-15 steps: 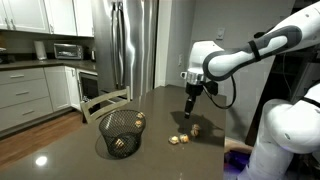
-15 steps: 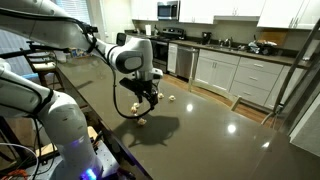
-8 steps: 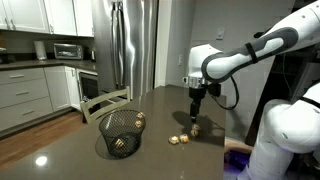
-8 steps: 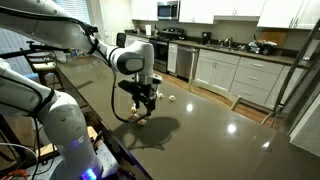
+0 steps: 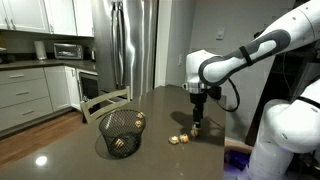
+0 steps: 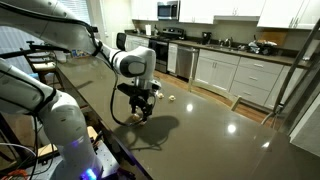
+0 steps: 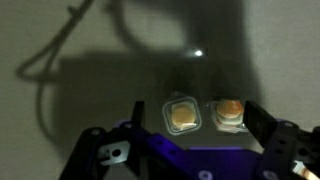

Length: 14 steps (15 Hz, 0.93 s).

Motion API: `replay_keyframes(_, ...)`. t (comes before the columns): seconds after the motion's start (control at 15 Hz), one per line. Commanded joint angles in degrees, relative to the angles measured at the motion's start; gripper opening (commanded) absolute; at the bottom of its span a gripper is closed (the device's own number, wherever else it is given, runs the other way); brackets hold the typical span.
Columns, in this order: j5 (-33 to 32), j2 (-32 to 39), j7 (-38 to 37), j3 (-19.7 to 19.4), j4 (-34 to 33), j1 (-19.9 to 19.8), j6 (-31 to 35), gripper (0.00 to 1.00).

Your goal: Pick up the all candy from the table and put them in the black basket.

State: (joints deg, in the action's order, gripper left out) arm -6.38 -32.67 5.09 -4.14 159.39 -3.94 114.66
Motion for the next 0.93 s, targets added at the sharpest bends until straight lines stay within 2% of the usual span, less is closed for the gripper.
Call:
replay_keyframes(0.0, -1.2, 2.2, -0.5, 0.6, -0.7, -0.2, 0.7, 1.00)
replay_keyframes(0.87, -4.2, 5.6, -0.6, 0.8, -0.5, -0.4, 6.9, 1.00)
